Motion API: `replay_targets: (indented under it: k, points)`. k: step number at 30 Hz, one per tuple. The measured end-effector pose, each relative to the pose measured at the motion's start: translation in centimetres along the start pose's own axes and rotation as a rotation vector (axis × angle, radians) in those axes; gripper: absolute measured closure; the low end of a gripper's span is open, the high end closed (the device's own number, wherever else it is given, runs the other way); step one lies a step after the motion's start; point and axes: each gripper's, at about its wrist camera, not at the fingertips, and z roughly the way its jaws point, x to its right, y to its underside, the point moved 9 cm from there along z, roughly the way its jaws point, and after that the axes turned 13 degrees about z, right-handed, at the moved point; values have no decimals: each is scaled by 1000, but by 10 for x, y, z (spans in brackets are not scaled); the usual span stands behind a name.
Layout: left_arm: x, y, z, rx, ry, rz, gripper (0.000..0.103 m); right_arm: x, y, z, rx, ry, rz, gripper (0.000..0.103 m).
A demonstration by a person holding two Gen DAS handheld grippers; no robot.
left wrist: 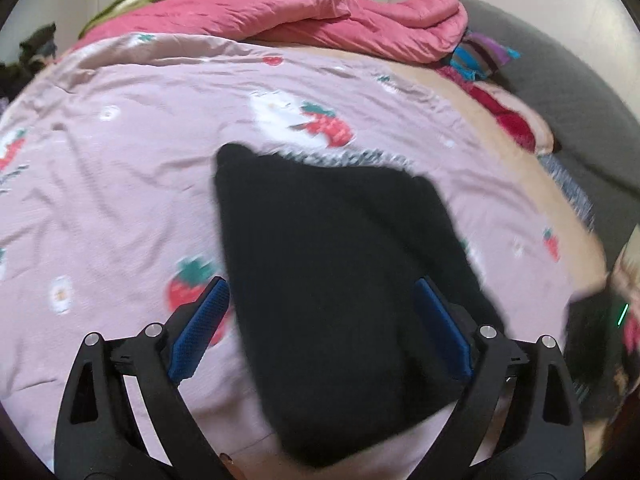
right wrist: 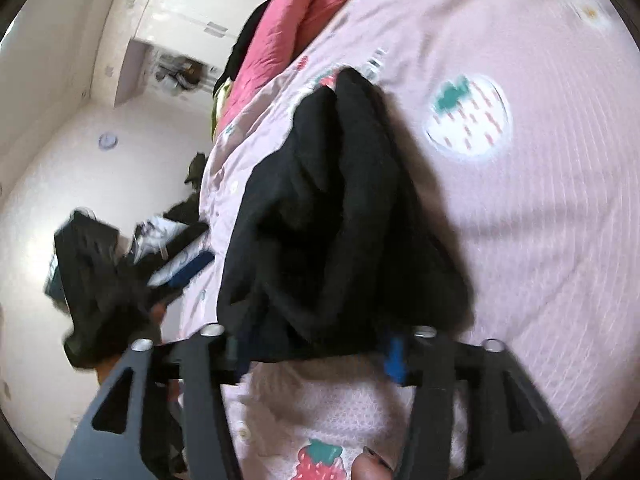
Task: Fold small clothes
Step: 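Lift the grasped edge with both grippers and fold it over onto the sweatshirt, then press the new fold flat with the right gripper, then open it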
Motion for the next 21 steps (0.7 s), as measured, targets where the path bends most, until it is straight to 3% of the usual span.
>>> replay_targets:
  k: [2,4,7,14,15,16,17,19,21]
  points:
    - [-6,16,-5,2,-12,8,16,-7,-8,0,7,5,-30,37]
    - [-11,25,-4,0,-21,11,15,-12,-18,3,15,15,-42,35]
    - [-15,29,2,-6,-19,11,12,-12,-22,11,5,33,-44,34]
    - [-18,26,4,1,-34,42,11,-11,-60,49,17,183,-167,36]
    - [-19,26,4,0,-30,38,11,-10,-63,53,24,209,-191,38]
    - [-19,26,5,1,-30,38,11,-8,-65,56,29,228,-209,47]
    - [-20,26,5,2,-32,39,11,-5,-66,57,35,240,-226,63]
    - [-20,26,7,0,-27,32,11,-7,-66,60,51,240,-280,83]
    - [-20,26,7,0,-28,28,11,-19,-68,62,91,254,-363,87]
